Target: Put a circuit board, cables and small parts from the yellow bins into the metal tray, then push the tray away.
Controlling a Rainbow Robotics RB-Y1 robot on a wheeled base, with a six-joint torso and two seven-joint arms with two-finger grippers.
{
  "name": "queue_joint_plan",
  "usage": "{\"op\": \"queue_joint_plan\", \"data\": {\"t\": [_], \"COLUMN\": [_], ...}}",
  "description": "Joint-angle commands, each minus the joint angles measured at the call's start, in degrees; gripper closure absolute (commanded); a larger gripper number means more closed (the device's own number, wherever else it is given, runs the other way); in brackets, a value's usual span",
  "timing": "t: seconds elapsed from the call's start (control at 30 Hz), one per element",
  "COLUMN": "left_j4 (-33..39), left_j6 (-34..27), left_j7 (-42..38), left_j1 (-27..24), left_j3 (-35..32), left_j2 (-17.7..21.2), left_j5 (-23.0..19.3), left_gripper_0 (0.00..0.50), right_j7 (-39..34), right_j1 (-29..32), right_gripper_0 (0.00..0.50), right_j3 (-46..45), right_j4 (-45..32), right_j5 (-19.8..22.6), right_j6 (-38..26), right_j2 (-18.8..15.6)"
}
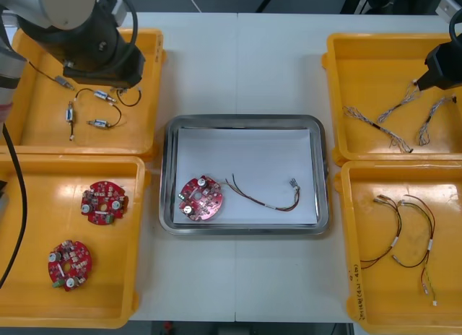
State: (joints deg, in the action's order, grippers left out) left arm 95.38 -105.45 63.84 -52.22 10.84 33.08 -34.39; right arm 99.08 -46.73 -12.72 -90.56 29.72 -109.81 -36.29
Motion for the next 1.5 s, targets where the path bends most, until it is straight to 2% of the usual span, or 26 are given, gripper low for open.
{"op": "queue_joint_plan", "data": {"t": [0.03, 0.23, 0.4, 0.47, 0.67, 0.83, 1.17, 1.5], "left_j4": [4.5, 5.7, 5.7, 5.6, 5.6, 4.6, -0.8, -1.7], "left_j6": [-0.5, 0.0, 3.8, 5.5, 10.2, 12.7, 18.6, 19.7], "left_j7": [-12.6, -17.5, -20.0, -20.2, -21.5, -22.9, -24.7, -25.3], "left_j1": [0.2, 0.5, 2.4, 3.4, 5.8, 6.5, 6.7, 6.9], "left_j3": [3.6, 7.9, 11.6, 12.4, 16.7, 18.7, 22.3, 23.3], "left_j2": [-2.8, -4.3, -5.1, -5.2, -5.3, -5.7, -7.0, -6.9], "left_j5": [-1.6, -2.7, -2.2, -1.6, 1.1, 1.3, 3.8, 4.1], "left_gripper_0": [0.496, 0.493, 0.493, 0.494, 0.493, 0.494, 0.493, 0.493], "right_j7": [-3.5, -4.8, -5.7, -6.1, -10.9, -14.8, -15.5, -15.7], "right_j1": [-1.5, -4.0, -4.9, -4.9, -5.9, -7.0, -6.9, -6.9], "right_gripper_0": [0.0, 0.0, 0.0, 0.0, 0.0, 0.0, 0.0, 0.0], "right_j3": [-4.2, -6.0, -5.8, -5.8, -7.2, -7.6, -7.5, -7.7], "right_j4": [4.2, 10.4, 12.8, 13.7, 16.6, 18.4, 19.0, 24.6], "right_j5": [-1.6, -4.0, -8.8, -9.3, -9.3, -9.0, -9.2, -9.3], "right_j6": [-0.2, -0.2, -0.2, -0.2, -0.2, 1.4, 8.3, 14.9], "right_j2": [-1.8, -2.5, -2.7, -2.7, -2.7, -2.7, -2.6, -2.6]}}
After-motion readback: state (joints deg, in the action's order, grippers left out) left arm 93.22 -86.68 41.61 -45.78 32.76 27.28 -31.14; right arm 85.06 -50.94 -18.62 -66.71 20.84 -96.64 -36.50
